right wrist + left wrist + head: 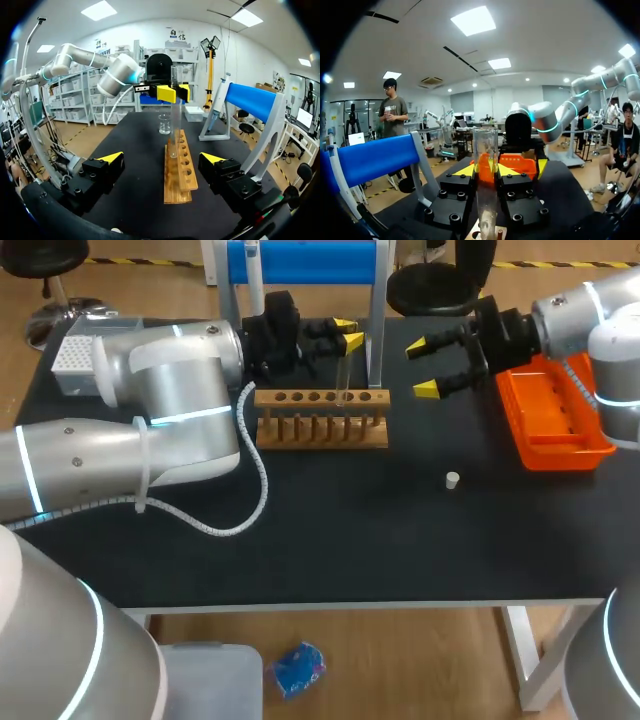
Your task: Invert the test tube, pick up the pipette, mount the tip to pipette, aspirate from beaker and dispense into the tube, eject the tip, return the pipette, and cap with the stopper.
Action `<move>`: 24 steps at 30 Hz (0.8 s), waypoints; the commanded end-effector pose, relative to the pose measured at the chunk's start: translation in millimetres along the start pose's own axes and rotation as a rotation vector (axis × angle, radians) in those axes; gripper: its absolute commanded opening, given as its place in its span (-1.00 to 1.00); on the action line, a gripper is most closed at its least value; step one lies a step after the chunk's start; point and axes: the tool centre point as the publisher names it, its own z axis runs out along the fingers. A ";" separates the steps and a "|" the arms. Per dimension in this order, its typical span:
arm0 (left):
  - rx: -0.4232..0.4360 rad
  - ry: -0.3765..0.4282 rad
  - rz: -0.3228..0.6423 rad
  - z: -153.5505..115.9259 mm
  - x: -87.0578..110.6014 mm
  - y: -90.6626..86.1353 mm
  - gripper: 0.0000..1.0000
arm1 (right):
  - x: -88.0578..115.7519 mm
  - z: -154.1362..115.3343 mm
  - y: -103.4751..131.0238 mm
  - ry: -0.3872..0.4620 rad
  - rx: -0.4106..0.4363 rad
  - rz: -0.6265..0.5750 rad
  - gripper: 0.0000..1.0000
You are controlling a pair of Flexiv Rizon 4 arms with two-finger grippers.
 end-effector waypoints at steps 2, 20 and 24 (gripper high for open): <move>0.001 -0.010 0.003 1.7 -6.5 2.4 -1.00 | 0.1 -0.5 -0.5 0.001 0.001 -0.001 1.00; -0.013 -0.011 0.004 2.2 -20.0 14.8 -1.00 | 0.1 -0.5 -0.5 0.001 0.001 -0.001 1.00; -0.018 -0.014 0.001 0.0 -17.9 19.9 -1.00 | 0.1 -0.5 -0.5 0.001 0.001 -0.001 1.00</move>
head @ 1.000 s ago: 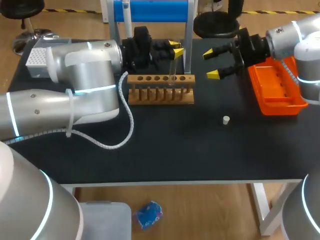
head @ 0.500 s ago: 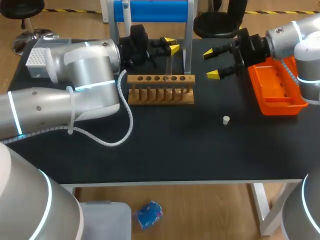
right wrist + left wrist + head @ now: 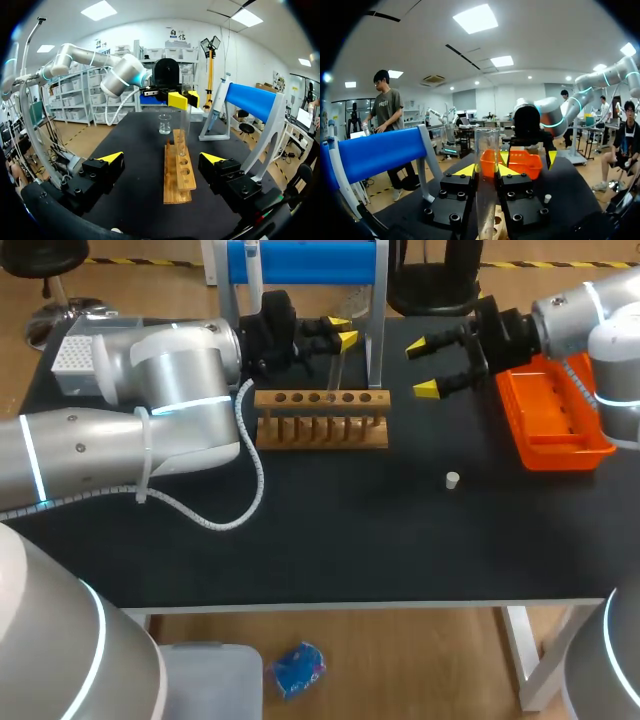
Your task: Invert the test tube, pick up the pipette, mount the tip to pipette, aspirate from beaker and dispense into the tube, eject the tip, return the pipette, and cap with the stopper.
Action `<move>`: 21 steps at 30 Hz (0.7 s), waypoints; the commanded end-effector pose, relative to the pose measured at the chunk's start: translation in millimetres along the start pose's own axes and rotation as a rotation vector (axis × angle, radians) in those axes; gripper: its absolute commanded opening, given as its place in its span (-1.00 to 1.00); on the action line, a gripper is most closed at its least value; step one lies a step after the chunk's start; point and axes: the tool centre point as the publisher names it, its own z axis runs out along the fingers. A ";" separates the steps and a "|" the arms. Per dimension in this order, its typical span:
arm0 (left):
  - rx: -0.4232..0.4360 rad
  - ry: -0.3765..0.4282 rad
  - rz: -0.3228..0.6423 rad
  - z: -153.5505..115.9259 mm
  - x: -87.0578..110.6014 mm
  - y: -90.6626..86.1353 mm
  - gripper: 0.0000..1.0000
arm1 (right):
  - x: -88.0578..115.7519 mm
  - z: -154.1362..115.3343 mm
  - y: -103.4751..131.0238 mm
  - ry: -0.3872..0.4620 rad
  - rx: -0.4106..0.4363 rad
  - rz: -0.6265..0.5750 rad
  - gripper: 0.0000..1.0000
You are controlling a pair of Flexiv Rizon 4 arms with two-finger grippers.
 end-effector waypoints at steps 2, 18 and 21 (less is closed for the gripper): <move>0.006 -0.001 0.011 -2.0 1.3 4.7 -1.00 | 0.1 -0.5 -0.5 0.001 0.001 -0.001 1.00; -0.042 0.019 0.085 -11.4 1.8 14.4 -1.00 | 0.1 -0.5 -0.5 0.001 0.001 -0.001 1.00; -0.061 0.023 0.085 -11.8 1.8 17.5 -1.00 | 0.1 -0.5 -0.5 0.001 0.001 -0.001 1.00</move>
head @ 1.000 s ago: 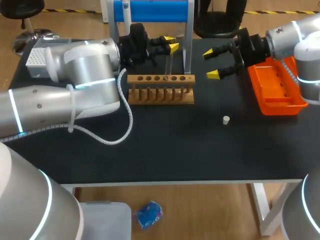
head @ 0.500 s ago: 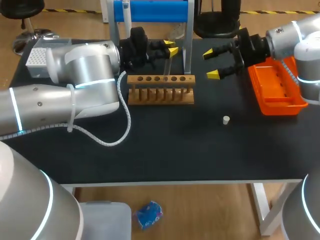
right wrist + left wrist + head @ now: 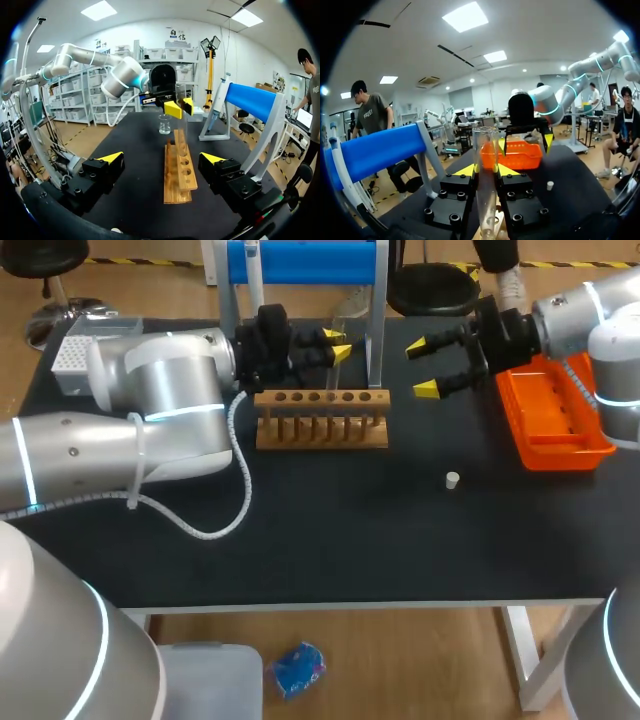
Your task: Invert the test tube, pick up the pipette, mount the tip to pipette, aspirate from beaker and dispense into the tube, eject the tip, return the pipette, and cap with the stopper.
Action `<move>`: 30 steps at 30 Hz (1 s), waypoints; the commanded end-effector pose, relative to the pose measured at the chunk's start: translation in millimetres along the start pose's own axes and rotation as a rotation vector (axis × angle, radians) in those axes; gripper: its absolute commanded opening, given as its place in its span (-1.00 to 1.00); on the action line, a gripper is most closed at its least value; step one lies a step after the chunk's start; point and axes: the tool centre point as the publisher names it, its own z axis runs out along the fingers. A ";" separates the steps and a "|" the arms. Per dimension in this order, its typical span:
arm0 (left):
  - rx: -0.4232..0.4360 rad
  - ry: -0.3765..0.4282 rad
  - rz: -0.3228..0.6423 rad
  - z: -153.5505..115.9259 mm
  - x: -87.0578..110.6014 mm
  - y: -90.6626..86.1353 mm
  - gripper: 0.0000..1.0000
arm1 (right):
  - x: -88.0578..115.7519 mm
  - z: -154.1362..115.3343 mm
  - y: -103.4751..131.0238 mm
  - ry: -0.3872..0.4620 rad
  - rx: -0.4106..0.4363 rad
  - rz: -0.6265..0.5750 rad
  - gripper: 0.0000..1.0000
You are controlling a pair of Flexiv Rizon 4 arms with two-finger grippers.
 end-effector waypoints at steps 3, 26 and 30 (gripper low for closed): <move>-0.024 0.017 -0.003 -0.5 -1.3 0.2 -1.00 | 0.1 -0.5 -0.5 0.001 0.001 -0.001 1.00; -0.013 0.025 -0.034 7.3 1.2 24.0 -1.00 | 0.1 -0.5 -0.5 0.001 0.001 -0.001 1.00; -0.008 0.018 -0.037 4.8 0.6 27.4 -1.00 | 0.1 -0.5 -0.5 0.001 0.001 -0.001 1.00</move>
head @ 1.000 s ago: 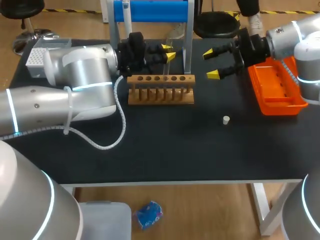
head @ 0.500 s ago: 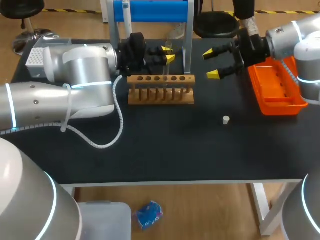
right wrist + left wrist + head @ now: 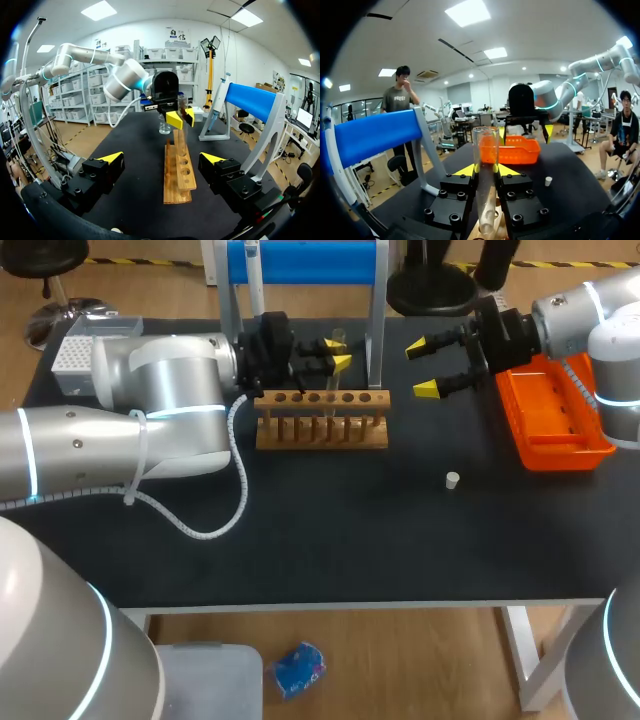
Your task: Invert the test tube, pick up the pipette, mount the tip to pipette, aspirate from beaker and dispense into the tube, eject the tip, return the pipette, and cap with the stopper.
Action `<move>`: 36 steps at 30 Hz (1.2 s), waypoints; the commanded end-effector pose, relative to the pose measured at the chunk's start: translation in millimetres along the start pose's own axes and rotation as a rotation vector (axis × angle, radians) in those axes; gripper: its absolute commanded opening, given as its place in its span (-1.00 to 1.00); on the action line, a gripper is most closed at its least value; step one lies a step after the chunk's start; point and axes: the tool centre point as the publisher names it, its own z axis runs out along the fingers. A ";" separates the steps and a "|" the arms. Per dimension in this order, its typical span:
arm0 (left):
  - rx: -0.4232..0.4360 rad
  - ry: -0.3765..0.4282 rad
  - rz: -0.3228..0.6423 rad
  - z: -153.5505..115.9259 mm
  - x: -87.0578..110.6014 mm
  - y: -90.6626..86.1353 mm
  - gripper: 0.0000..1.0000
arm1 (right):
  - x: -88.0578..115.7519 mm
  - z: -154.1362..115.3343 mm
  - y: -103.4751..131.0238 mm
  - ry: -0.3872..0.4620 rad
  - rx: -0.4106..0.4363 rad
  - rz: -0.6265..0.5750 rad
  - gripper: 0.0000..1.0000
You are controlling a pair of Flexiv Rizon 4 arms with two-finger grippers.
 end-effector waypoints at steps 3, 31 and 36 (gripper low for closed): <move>0.015 -0.015 -0.002 -2.1 0.5 7.1 -1.00 | 0.1 -0.5 -0.5 0.001 0.001 -0.001 1.00; 0.021 -0.027 -0.041 1.0 -0.2 26.7 -1.00 | 0.1 -0.5 -0.5 0.001 0.001 -0.001 1.00; 0.014 -0.030 -0.044 0.9 -0.6 27.2 -0.17 | 0.1 -0.5 -0.5 0.001 0.001 -0.001 1.00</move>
